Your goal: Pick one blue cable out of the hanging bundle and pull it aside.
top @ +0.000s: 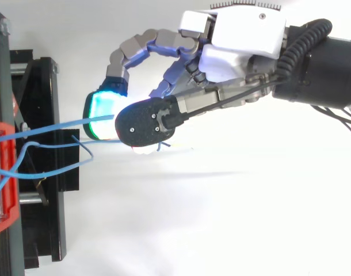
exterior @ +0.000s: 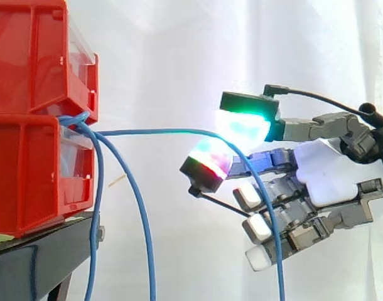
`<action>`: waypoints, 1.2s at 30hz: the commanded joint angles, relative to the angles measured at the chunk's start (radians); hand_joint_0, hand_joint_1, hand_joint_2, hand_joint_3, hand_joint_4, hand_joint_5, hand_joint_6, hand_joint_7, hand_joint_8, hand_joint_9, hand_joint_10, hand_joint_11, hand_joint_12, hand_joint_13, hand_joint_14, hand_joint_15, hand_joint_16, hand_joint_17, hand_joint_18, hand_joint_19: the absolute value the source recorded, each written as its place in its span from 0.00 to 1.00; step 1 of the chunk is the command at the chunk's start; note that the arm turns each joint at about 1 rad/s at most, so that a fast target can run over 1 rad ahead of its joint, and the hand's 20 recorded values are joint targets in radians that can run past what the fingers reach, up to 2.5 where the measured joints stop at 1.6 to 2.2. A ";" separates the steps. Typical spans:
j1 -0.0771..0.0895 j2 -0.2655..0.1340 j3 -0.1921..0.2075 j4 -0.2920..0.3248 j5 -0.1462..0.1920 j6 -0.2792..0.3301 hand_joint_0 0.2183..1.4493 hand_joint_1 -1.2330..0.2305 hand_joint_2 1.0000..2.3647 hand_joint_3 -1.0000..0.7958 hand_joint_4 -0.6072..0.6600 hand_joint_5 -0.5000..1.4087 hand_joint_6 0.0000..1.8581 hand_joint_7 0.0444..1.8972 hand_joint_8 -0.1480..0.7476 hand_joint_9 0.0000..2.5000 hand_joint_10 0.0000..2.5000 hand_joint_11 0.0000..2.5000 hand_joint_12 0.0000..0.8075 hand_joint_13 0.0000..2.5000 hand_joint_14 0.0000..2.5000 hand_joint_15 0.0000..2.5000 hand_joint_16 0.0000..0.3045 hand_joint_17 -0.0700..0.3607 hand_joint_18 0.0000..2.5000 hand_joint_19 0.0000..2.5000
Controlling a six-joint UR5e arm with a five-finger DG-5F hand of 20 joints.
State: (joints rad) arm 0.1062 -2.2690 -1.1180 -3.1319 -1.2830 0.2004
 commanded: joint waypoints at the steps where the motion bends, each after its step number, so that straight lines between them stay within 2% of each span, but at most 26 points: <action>1: 0.000 0.000 0.000 -0.011 -0.002 -0.024 0.29 0.33 0.01 0.47 0.29 0.24 0.48 0.49 0.44 0.45 0.01 0.20 0.46 0.39 0.01 0.22 0.19 0.47 0.28 0.17; 13: -0.010 0.000 0.000 -0.036 0.002 -0.047 0.30 0.31 0.02 0.48 0.29 0.25 0.47 0.50 0.45 0.45 0.01 0.19 0.48 0.38 0.01 0.22 0.21 0.49 0.27 0.16; 25: -0.008 0.000 -0.002 -0.039 0.002 -0.055 0.30 0.31 0.02 0.48 0.28 0.25 0.47 0.50 0.45 0.45 0.01 0.19 0.48 0.38 0.01 0.22 0.21 0.49 0.27 0.16; 30: -0.002 0.000 -0.003 -0.039 0.002 -0.055 0.30 0.31 0.02 0.48 0.28 0.25 0.47 0.50 0.45 0.45 0.01 0.19 0.48 0.38 0.01 0.22 0.21 0.49 0.26 0.16; 34: -0.002 0.000 -0.003 -0.039 0.002 -0.055 0.29 0.32 0.06 0.47 0.29 0.25 0.47 0.50 0.45 0.45 0.01 0.19 0.48 0.38 0.01 0.22 0.21 0.49 0.26 0.16; 36: 0.000 0.000 -0.016 -0.037 0.002 -0.055 0.29 0.32 0.06 0.46 0.29 0.25 0.47 0.50 0.45 0.45 0.01 0.19 0.48 0.37 0.01 0.22 0.21 0.49 0.26 0.16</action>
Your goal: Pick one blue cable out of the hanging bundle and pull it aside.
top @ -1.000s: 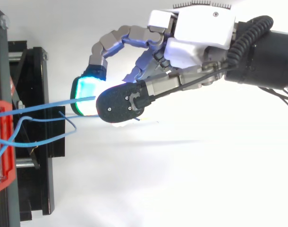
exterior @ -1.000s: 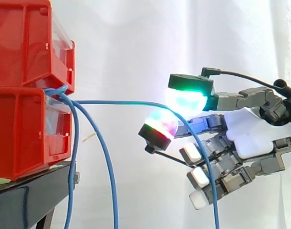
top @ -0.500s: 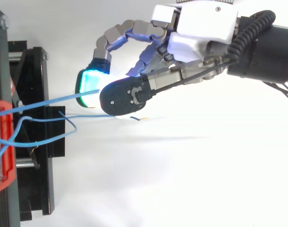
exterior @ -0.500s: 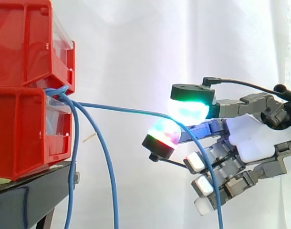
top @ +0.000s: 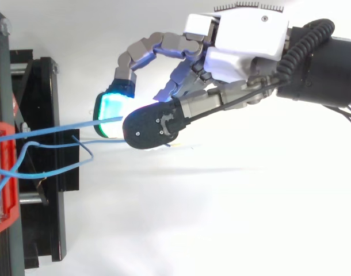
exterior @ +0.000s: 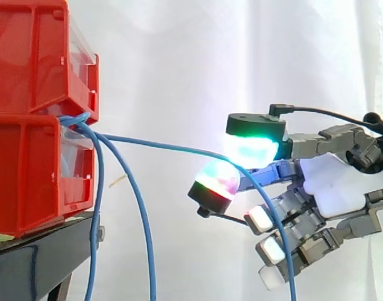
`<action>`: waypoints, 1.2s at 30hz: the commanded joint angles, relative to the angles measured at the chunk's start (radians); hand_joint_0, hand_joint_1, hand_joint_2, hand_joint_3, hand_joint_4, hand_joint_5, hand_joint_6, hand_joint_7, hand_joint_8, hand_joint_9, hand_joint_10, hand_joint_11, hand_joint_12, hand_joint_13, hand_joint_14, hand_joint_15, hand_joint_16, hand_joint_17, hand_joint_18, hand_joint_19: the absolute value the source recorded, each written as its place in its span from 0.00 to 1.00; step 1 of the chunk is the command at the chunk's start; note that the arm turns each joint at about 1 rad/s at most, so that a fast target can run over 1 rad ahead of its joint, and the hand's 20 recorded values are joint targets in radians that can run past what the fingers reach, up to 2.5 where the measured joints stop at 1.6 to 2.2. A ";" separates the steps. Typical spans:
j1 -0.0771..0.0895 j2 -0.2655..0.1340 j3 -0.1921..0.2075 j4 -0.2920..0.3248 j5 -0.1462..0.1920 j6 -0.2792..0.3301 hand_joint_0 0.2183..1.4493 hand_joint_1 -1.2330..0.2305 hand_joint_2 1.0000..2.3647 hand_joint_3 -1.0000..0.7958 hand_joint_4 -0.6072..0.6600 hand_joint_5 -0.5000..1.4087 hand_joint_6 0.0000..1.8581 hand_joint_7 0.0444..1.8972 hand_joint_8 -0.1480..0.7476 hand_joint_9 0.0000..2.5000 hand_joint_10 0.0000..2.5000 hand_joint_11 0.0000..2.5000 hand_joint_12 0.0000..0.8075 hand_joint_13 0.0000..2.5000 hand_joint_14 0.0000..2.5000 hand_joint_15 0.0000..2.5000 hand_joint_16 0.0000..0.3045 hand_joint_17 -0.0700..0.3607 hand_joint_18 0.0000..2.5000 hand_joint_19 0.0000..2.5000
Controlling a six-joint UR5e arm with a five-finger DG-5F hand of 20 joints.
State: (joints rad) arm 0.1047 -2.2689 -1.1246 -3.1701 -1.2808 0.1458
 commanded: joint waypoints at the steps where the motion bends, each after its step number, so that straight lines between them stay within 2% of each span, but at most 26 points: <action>1: 0.001 0.000 -0.026 0.001 0.000 0.000 0.29 0.32 0.07 0.46 0.29 0.25 0.47 0.50 0.45 0.45 0.01 0.19 0.48 0.37 0.01 0.22 0.21 0.49 0.26 0.16; 3: 0.000 0.000 -0.044 0.004 0.000 0.005 0.28 0.33 0.09 0.46 0.29 0.25 0.47 0.50 0.45 0.45 0.01 0.19 0.48 0.37 0.01 0.22 0.21 0.49 0.26 0.16; 5: 0.001 0.000 -0.078 0.036 -0.002 0.011 0.28 0.34 0.10 0.46 0.29 0.25 0.46 0.50 0.45 0.45 0.01 0.19 0.48 0.37 0.01 0.22 0.21 0.49 0.26 0.16; 9: 0.003 0.000 -0.090 0.104 0.000 0.000 0.28 0.34 0.12 0.45 0.30 0.25 0.46 0.50 0.45 0.45 0.01 0.18 0.48 0.37 0.01 0.22 0.21 0.50 0.26 0.16; 12: 0.003 0.000 -0.092 0.128 0.001 0.000 0.27 0.34 0.13 0.45 0.30 0.25 0.46 0.50 0.46 0.45 0.01 0.18 0.49 0.37 0.01 0.21 0.21 0.50 0.26 0.16; 36: 0.003 0.000 -0.092 0.134 0.000 0.000 0.27 0.35 0.14 0.44 0.30 0.25 0.46 0.51 0.46 0.44 0.01 0.18 0.48 0.37 0.01 0.22 0.21 0.50 0.25 0.16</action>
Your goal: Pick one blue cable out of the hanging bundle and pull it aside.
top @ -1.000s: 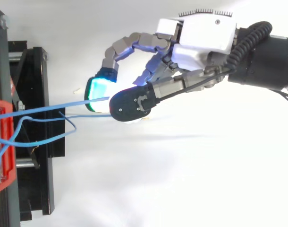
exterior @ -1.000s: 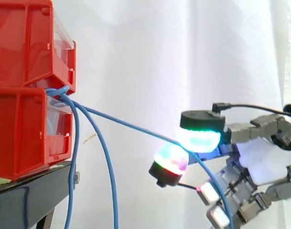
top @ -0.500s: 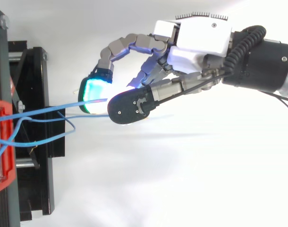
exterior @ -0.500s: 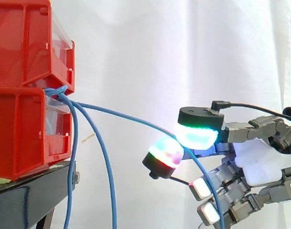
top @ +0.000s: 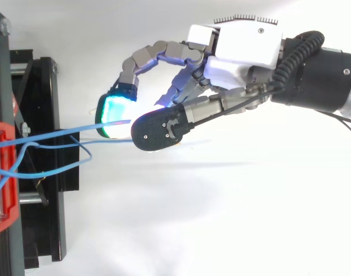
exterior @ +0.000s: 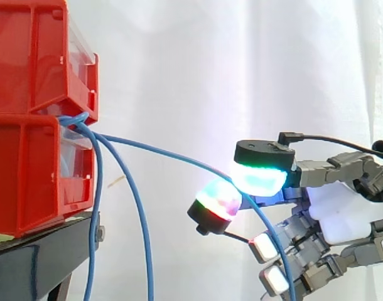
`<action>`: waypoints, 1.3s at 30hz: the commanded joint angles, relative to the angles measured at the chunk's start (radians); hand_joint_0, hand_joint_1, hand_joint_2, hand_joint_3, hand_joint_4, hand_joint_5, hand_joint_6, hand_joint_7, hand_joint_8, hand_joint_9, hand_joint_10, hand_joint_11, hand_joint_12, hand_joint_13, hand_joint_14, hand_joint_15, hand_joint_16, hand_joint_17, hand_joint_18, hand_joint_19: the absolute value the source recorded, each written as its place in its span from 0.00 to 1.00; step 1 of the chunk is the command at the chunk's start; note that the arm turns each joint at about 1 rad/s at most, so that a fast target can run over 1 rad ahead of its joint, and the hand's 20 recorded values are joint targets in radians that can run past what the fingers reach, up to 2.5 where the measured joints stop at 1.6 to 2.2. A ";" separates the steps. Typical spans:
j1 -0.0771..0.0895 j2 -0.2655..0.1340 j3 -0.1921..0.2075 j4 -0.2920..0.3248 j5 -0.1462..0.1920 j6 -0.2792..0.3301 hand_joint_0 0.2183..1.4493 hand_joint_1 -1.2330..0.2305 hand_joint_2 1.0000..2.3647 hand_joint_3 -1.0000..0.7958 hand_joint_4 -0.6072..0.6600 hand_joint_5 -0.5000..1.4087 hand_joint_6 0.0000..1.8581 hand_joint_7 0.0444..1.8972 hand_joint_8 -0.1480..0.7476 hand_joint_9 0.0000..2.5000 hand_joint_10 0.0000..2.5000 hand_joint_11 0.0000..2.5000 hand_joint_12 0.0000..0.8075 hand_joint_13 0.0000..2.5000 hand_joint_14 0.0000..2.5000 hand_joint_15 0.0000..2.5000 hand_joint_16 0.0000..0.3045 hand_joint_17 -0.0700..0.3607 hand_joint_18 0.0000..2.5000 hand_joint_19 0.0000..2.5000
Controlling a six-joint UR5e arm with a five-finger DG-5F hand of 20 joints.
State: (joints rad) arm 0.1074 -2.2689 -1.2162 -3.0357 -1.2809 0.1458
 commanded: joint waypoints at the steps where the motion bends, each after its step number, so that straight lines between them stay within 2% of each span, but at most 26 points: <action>1: 0.000 0.000 0.000 0.000 0.000 0.000 0.27 0.35 0.14 0.44 0.30 0.25 0.46 0.51 0.46 0.44 0.01 0.18 0.48 0.37 0.01 0.22 0.21 0.50 0.25 0.16; 39: 0.000 0.000 0.000 0.000 0.000 0.000 0.28 0.35 0.13 0.44 0.30 0.25 0.46 0.51 0.46 0.45 0.01 0.19 0.48 0.38 0.01 0.22 0.21 0.50 0.26 0.16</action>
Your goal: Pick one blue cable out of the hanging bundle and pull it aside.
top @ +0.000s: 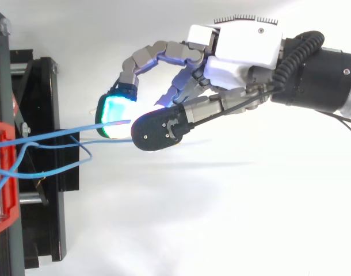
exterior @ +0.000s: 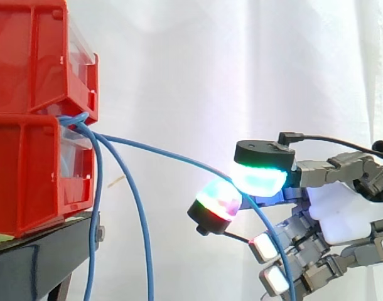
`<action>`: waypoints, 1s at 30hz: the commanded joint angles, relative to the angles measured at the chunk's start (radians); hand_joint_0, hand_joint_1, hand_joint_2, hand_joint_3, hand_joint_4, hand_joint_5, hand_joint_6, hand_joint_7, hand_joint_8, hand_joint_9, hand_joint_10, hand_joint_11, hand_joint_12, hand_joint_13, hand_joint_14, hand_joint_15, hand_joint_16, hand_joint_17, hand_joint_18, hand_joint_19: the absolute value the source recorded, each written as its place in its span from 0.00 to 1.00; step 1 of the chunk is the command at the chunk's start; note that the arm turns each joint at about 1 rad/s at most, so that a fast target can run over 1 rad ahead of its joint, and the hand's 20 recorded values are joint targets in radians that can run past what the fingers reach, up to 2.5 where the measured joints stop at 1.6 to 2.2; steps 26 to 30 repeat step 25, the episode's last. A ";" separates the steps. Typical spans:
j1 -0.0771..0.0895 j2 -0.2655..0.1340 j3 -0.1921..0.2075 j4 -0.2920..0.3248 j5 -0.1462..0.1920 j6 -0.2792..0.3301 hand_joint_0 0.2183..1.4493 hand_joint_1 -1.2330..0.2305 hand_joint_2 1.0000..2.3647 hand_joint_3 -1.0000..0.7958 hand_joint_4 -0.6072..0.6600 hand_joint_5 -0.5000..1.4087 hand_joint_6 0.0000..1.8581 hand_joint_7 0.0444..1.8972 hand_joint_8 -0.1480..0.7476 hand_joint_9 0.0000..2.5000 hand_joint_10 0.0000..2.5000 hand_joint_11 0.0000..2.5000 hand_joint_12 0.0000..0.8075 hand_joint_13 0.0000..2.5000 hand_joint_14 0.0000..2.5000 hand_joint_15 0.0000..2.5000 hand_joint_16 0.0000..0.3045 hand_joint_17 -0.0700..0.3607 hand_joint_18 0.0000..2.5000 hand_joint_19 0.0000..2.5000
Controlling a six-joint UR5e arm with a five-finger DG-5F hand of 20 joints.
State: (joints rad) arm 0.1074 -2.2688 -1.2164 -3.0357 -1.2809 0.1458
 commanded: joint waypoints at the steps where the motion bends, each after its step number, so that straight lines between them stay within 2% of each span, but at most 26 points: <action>1: 0.000 0.000 0.000 0.000 0.000 0.000 0.28 0.35 0.13 0.44 0.30 0.25 0.46 0.51 0.46 0.45 0.01 0.18 0.48 0.38 0.01 0.22 0.21 0.50 0.26 0.16; 30: 0.000 0.000 0.000 0.000 0.000 0.000 0.27 0.35 0.13 0.44 0.30 0.25 0.46 0.50 0.45 0.46 0.01 0.18 0.48 0.38 0.01 0.22 0.21 0.50 0.26 0.16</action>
